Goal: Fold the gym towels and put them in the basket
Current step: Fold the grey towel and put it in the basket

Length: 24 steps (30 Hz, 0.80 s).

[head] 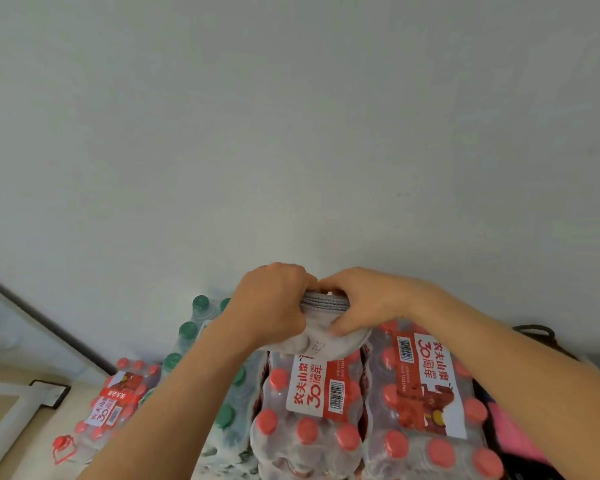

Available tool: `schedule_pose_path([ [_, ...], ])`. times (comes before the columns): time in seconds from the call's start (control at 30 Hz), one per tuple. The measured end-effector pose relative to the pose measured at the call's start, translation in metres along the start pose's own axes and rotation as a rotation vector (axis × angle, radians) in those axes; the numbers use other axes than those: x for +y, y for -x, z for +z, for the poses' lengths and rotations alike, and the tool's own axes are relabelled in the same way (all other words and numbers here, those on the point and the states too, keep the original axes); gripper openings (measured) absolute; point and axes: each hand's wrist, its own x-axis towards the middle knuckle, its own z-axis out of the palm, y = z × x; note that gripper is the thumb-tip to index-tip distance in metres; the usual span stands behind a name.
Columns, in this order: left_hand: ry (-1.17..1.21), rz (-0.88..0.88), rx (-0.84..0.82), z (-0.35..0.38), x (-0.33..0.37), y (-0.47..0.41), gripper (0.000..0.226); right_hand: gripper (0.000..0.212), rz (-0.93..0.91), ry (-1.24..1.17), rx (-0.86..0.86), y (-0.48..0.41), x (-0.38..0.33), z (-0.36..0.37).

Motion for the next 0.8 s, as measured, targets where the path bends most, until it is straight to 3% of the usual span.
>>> schedule_pose_path([
  [0.13, -0.069, 0.122, 0.234, 0.017, -0.013, -0.005, 0.018, 0.021, 0.005, 0.222, 0.296, 0.005, 0.003, 0.002],
  [0.23, -0.085, 0.152, 0.338, 0.049, -0.015, 0.010, 0.020, 0.021, -0.156, 0.350, 0.498, 0.012, 0.009, 0.034],
  [0.4, -0.072, 0.158, 0.098, 0.138, -0.005, 0.067, 0.020, 0.038, -0.156, 0.317, 0.297, 0.026, 0.036, 0.144],
  [0.53, 0.012, 0.065, -0.048, 0.158, -0.004, 0.089, 0.034, 0.056, -0.121, 0.365, 0.418, 0.034, 0.042, 0.188],
  [0.63, 0.077, 0.016, -0.108, 0.138, -0.003, 0.089, 0.027, 0.061, -0.088, 0.396, 0.453, 0.040, 0.041, 0.195],
  [0.73, 0.234, 0.000, 0.013, 0.130, 0.006, 0.075, 0.030, 0.054, -0.055, 0.361, 0.431, 0.047, 0.036, 0.188],
  [0.8, 0.155, 0.037, 0.097, 0.145, 0.008, 0.068, 0.035, 0.050, -0.039, 0.336, 0.406, 0.048, 0.032, 0.186],
])
